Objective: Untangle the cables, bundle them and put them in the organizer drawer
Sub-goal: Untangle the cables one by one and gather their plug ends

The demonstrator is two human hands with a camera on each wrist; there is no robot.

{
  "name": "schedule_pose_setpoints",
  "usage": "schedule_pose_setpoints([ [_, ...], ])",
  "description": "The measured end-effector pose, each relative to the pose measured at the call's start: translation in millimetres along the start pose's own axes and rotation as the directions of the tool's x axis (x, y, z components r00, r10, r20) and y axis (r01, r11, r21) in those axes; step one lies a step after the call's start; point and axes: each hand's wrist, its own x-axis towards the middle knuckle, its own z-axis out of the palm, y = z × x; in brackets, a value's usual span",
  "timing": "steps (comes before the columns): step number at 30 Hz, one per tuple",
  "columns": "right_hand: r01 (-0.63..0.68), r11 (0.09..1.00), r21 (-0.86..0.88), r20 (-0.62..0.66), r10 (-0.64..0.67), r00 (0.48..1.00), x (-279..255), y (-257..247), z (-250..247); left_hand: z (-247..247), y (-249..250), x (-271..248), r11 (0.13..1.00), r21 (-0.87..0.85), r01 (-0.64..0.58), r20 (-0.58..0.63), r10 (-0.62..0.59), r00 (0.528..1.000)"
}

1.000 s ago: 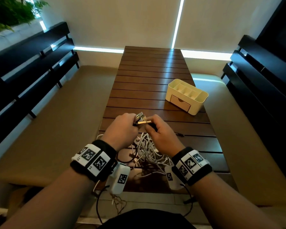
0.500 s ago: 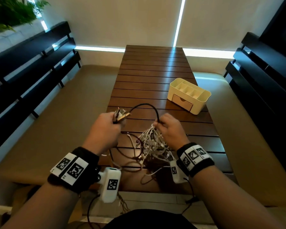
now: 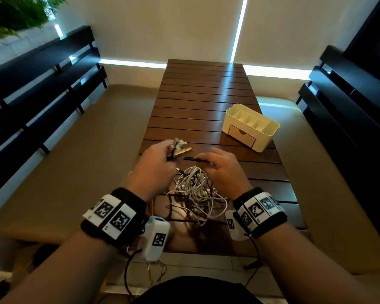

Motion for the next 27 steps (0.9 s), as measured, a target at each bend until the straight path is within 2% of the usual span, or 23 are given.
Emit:
schedule_pose_setpoints([
  [4,-0.004,1.000,0.024,-0.006,0.004,1.000,0.4,-7.2,1.1,16.2,-1.9,10.1,0.968,0.251,0.000,0.170,-0.044,0.984],
  [7,-0.014,0.999,0.041,-0.024,0.015,1.000,-4.2,-9.3,2.6,19.1,-2.3,10.0,0.941,0.339,0.025,0.140,-0.076,0.987],
  [10,-0.154,0.983,0.097,0.047,0.150,0.988,-13.9,-10.7,12.5,16.9,3.2,5.2,0.973,0.228,-0.021,0.075,0.004,0.997],
  [13,-0.337,0.941,0.038,0.170,0.326,0.930,-26.6,1.0,23.8,6.5,14.4,3.4,0.999,0.035,-0.025,-0.092,0.028,0.995],
  [16,-0.370,0.929,-0.008,0.197,0.364,0.910,-36.6,13.5,23.5,-11.6,22.8,2.7,0.999,-0.038,-0.029,-0.200,0.021,0.980],
  [20,-0.383,0.905,0.186,0.120,0.366,0.923,-26.7,4.0,11.5,-20.9,20.3,2.4,0.997,0.018,0.077,-0.141,-0.074,0.987],
  [23,-0.411,0.859,0.305,0.046,0.417,0.908,-12.2,-7.2,1.0,-21.7,15.0,0.0,0.991,0.043,0.131,-0.103,-0.126,0.987],
  [25,-0.437,0.847,0.304,0.069,0.438,0.897,-7.6,-8.5,-4.6,-22.2,11.0,-1.6,0.985,0.065,0.160,-0.071,-0.155,0.985],
  [27,-0.480,0.862,0.162,0.132,0.463,0.876,-6.4,-4.9,-6.6,-23.1,7.5,-1.9,0.980,0.085,0.178,-0.038,-0.175,0.984],
])
